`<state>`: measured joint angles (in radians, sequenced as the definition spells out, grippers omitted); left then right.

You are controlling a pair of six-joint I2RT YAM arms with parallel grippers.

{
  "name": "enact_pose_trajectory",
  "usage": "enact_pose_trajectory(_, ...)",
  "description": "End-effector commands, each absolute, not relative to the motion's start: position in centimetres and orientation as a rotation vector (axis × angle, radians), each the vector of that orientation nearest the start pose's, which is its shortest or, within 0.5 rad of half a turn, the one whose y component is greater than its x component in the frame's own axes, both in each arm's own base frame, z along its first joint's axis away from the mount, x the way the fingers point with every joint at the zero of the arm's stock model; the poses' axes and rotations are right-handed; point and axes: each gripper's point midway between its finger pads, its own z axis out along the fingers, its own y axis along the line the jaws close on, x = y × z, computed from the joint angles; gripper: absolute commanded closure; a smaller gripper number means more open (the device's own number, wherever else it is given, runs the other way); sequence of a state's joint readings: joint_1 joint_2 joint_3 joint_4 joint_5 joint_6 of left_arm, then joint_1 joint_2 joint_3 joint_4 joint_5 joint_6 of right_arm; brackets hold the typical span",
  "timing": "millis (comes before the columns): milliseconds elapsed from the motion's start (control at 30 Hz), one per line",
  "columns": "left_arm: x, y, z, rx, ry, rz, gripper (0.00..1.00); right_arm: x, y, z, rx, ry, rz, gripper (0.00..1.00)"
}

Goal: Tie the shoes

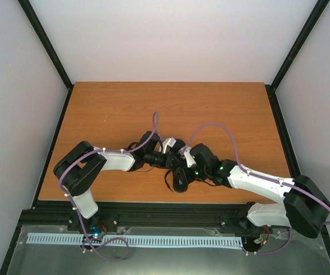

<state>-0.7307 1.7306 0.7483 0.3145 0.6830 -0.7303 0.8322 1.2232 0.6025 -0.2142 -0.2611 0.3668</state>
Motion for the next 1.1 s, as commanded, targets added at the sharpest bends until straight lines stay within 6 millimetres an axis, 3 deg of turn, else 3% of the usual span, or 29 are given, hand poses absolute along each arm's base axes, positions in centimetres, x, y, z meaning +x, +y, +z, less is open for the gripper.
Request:
enact_pose_trajectory(0, 23.5, -35.9, 8.5, 0.439, 2.458, -1.478, 0.99, 19.5, 27.7, 10.1, -0.709, 2.417, 0.808, 0.71)
enact_pose_trajectory(133, 23.7, -35.6, 8.4, 0.428, 2.457, -1.451, 0.99, 19.9, 27.1, 10.3, -0.669, 2.421, 0.774, 0.91)
enact_pose_trajectory(200, 23.8, -35.4, 8.5, 0.422, 2.453, -1.434, 0.99, 20.3, 26.5, 10.7, -0.636, 2.423, 0.728, 0.97)
enact_pose_trajectory(533, 24.6, -33.5, 8.5, 0.369, 2.447, -1.369, 0.99, 21.8, 24.4, 10.8, -0.508, 2.47, 0.724, 0.97)
enact_pose_trajectory(1067, 25.7, -31.9, 7.7, 0.246, 2.449, -1.307, 0.99, 22.7, 22.0, 8.8, -0.394, 2.549, 0.773, 0.97)
